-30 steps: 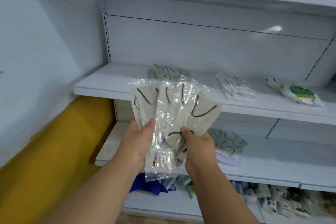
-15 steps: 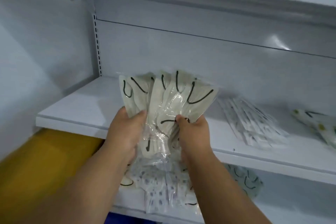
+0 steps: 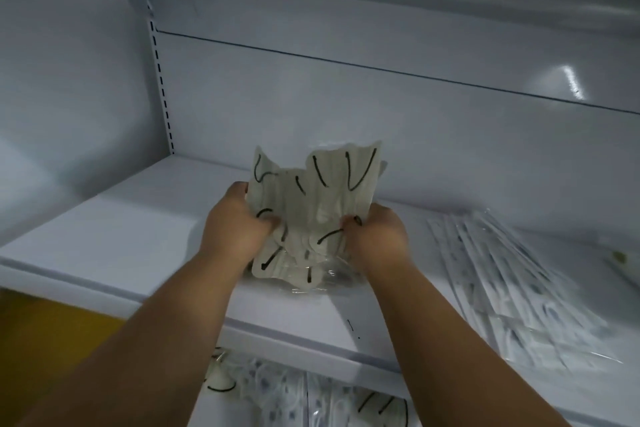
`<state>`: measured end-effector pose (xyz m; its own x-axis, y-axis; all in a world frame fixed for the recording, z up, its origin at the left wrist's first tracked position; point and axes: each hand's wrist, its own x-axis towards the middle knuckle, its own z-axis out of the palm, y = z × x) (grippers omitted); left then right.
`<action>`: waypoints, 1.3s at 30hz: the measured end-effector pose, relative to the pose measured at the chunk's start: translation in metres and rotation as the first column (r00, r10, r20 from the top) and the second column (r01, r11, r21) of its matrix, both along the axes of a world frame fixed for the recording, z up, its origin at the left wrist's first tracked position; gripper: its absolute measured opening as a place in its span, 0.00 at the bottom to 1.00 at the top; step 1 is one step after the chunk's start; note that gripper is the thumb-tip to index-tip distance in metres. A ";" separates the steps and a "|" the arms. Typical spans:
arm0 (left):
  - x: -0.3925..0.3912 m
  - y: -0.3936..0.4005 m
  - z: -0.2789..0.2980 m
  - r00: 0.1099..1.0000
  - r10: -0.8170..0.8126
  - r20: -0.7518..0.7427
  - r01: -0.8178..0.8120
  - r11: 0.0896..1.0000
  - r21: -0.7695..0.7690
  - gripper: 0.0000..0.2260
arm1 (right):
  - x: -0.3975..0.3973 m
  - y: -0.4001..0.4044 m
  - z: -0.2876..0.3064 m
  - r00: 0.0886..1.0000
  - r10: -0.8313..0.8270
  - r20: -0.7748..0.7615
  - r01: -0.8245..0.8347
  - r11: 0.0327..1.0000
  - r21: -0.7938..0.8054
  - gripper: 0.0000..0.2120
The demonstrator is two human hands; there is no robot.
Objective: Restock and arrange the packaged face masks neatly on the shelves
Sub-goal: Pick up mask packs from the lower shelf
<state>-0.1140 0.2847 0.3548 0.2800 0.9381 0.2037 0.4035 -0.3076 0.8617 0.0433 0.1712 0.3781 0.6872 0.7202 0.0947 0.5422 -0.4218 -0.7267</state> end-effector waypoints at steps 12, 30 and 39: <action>-0.015 -0.015 0.002 0.928 0.183 -0.323 -0.070 0.941 0.331 0.26 | -0.011 -0.010 -0.007 0.886 -0.152 0.438 0.225 0.967 -0.119 0.34; -0.164 -0.170 -0.033 0.944 -0.254 -0.211 0.328 0.805 0.495 0.11 | -0.206 -0.156 -0.023 0.875 -0.187 0.446 0.098 0.972 0.216 0.13; -0.160 -0.259 -0.056 0.948 -0.258 -0.188 0.319 0.795 0.517 0.10 | -0.203 -0.253 -0.041 0.866 -0.168 0.471 0.018 0.952 0.306 0.06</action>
